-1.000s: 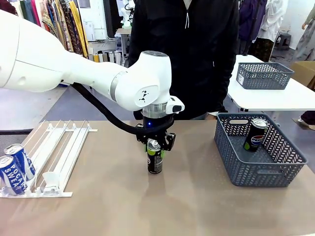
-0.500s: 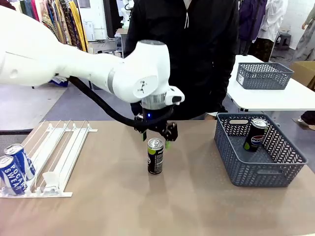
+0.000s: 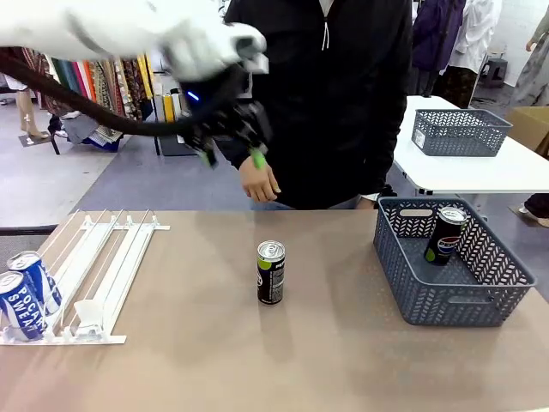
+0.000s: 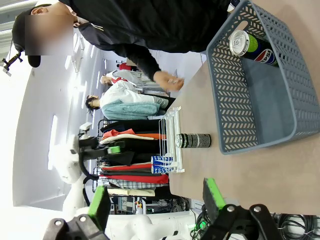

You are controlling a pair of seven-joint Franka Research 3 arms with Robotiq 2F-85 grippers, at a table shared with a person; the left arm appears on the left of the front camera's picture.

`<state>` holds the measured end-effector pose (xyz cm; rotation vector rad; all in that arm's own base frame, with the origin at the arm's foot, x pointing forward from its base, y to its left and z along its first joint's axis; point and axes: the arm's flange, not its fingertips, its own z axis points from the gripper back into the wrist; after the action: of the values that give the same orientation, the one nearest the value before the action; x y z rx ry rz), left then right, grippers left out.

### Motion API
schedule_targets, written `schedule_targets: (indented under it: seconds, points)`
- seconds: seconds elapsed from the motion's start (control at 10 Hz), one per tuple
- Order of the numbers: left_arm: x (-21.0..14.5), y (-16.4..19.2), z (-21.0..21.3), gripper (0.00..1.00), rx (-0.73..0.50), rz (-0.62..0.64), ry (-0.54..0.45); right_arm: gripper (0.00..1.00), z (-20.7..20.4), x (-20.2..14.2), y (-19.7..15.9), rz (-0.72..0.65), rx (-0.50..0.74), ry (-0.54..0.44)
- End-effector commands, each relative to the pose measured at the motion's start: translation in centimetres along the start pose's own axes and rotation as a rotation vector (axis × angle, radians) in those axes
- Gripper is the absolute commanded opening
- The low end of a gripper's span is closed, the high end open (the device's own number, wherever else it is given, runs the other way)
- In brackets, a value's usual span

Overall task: Retrieve and store the cans from the dispenser.
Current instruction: Pick up the last remaining can from one row of the Automatic Can Dispenser and place it in the middle of the table.

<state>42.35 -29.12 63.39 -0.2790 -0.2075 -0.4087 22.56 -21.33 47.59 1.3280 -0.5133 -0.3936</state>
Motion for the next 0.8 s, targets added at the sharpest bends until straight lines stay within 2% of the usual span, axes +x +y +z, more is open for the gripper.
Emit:
schedule_targets:
  seconds: [0.0, 0.1, 0.2, 0.3, 0.4, 0.6, 0.7]
  points:
    - [-6.3, 9.9, 5.0, 1.0, -0.147, 0.135, -0.07, 1.0, 0.0, 0.1, 0.2, 0.024, 0.023, -0.008]
    - [-9.3, 15.2, 7.7, 1.0, -0.205, 0.263, -0.121, 1.0, 0.0, 0.1, 0.2, 0.024, 0.023, -0.008]
    - [-13.2, 21.3, 9.3, 1.0, -0.373, 0.323, -0.122, 1.0, 0.0, 0.1, 0.2, 0.024, 0.023, -0.008]
    - [-17.6, 26.1, 9.7, 1.0, -0.518, 0.387, -0.182, 1.0, 0.0, 0.1, 0.2, 0.024, 0.023, -0.008]
    - [-22.3, 29.4, 8.9, 1.0, -0.574, 0.488, -0.256, 1.0, 0.0, 0.1, 0.2, 0.024, 0.023, -0.008]
    - [-31.2, 32.1, 4.9, 1.0, -0.681, 0.578, -0.4, 1.0, 0.0, 0.1, 0.2, 0.024, 0.023, -0.008]
    - [-33.6, 32.8, 2.8, 1.0, -0.717, 0.607, -0.408, 1.0, 0.0, 0.1, 0.2, 0.024, 0.023, -0.008]
